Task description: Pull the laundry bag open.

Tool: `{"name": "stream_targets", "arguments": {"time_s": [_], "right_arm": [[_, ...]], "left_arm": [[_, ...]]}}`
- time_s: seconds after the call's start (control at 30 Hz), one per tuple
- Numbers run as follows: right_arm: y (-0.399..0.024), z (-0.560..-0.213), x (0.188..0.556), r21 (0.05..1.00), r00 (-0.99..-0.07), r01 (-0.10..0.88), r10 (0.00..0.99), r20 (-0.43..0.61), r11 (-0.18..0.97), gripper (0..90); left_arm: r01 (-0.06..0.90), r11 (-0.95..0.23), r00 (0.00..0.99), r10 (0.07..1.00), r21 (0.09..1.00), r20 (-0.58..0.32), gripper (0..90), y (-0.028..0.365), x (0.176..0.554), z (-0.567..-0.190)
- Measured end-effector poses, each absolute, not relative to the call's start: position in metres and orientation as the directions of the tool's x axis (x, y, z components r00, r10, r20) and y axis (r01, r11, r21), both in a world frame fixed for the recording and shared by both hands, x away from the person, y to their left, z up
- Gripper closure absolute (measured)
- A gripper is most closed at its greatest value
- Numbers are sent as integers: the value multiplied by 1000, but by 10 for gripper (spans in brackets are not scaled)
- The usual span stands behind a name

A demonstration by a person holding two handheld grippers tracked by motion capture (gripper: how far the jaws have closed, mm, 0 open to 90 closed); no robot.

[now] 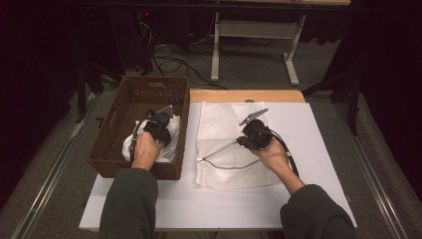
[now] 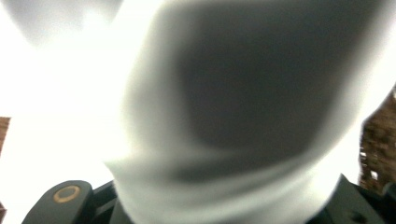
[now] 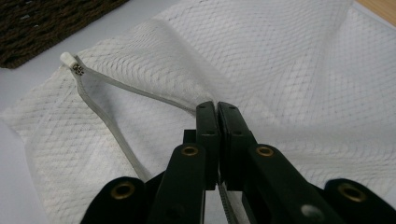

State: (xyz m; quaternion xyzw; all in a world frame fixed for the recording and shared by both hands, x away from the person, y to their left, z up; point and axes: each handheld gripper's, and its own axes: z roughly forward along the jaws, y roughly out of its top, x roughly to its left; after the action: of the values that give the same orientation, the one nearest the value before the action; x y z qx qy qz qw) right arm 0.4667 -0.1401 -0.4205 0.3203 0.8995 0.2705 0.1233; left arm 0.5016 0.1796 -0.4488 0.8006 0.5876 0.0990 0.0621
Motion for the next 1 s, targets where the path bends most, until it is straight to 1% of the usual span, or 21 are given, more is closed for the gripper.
{"name": "stream_targets", "arguments": {"time_s": [0.07, 0.2, 0.27, 0.37, 0.5, 0.63, 0.73, 0.83, 0.9, 1.0], "right_arm": [[-142, -420, 465, 569, -760, 514, 649, -46, 642, 889], [-142, -420, 465, 569, -756, 517, 652, -47, 640, 889], [-141, -419, 465, 577, -756, 514, 653, -44, 635, 889], [-141, -418, 467, 572, -754, 518, 655, -45, 636, 889], [-143, -416, 466, 580, -751, 518, 659, -45, 629, 889], [-146, -412, 468, 581, -744, 526, 667, -40, 622, 889], [-147, -409, 468, 590, -739, 527, 673, -37, 612, 889], [-147, -408, 467, 593, -732, 535, 681, -31, 602, 889], [-147, -409, 468, 586, -740, 526, 672, -43, 617, 889], [-146, -407, 468, 584, -734, 532, 678, -43, 613, 889]], "left_arm": [[915, -303, 291, 953, 268, 84, 631, 181, 493, -435], [895, -307, 301, 951, 324, 68, 634, 184, 482, -411], [889, -309, 311, 949, 338, 49, 634, 187, 479, -399], [881, -317, 321, 946, 352, 47, 634, 190, 473, -381], [866, -310, 333, 943, 391, 11, 634, 193, 461, -358], [855, -298, 352, 934, 424, -54, 634, 196, 450, -342], [843, -304, 378, 922, 445, -86, 633, 193, 444, -331], [823, -337, 421, 902, 457, -93, 633, 186, 438, -324], [812, -363, 451, 887, 457, -98, 633, 179, 435, -320], [792, -384, 495, 859, 475, -130, 633, 170, 431, -312]]}}
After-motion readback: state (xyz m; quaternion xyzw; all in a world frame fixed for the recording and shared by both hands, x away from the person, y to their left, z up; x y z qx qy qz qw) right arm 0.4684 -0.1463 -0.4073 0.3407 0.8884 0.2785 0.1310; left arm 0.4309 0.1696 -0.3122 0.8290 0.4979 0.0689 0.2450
